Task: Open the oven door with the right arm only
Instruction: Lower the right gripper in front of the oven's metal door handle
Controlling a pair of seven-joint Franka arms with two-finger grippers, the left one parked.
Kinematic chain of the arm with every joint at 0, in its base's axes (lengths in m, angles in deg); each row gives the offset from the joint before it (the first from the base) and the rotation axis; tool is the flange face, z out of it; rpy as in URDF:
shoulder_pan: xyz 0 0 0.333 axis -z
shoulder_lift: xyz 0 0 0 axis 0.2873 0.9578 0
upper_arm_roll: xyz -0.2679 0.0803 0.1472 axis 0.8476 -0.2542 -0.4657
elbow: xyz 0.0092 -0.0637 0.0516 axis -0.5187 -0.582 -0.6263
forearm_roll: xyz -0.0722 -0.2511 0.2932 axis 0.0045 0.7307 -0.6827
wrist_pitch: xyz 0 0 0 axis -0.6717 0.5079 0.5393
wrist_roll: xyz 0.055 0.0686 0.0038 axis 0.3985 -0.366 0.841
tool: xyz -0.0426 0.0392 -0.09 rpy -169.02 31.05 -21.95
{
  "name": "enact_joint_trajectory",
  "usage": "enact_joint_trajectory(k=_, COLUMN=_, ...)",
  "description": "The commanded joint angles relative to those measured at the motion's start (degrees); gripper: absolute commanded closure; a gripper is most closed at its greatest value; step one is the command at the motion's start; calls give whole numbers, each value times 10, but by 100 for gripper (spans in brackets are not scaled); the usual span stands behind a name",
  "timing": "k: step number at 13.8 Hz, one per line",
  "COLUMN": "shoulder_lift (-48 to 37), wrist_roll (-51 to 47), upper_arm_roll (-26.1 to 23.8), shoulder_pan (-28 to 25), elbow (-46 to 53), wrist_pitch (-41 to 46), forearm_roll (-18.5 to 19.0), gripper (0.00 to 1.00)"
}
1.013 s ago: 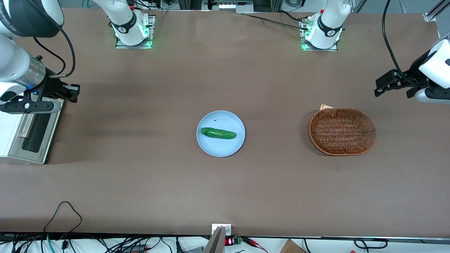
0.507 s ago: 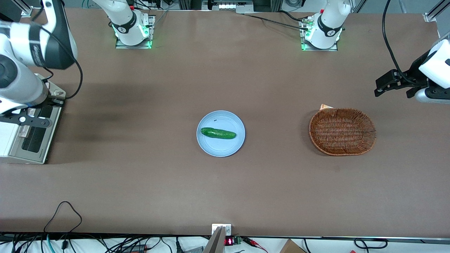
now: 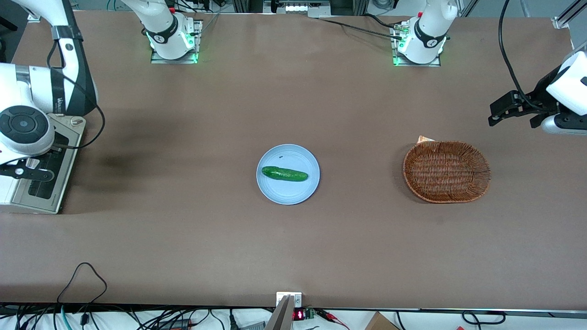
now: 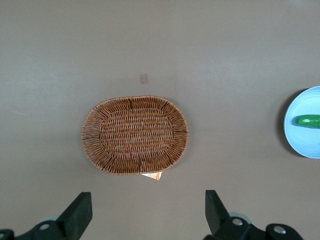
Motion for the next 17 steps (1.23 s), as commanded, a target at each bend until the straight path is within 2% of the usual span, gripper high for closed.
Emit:
enact_joint_trajectory(k=1, shoulder_lift=6, wrist_roll=-29, upper_arm_roll=11, shoulder_pan=3, elbow=-17, wrist_pitch=-33, forearm_roll=31, gripper=100)
enact_joint_trajectory(k=4, shoulder_lift=20, wrist_roll=-46, upper_arm_roll=19, shoulder_pan=14, elbow=-32, wrist_pitch=-70, forearm_roll=52, gripper=100)
enact_joint_trajectory(k=17, shoulder_lift=45, wrist_roll=-46, upper_arm_roll=32, shoulder_pan=24, elbow=-41, wrist_pitch=-117, forearm_roll=58, gripper=100)
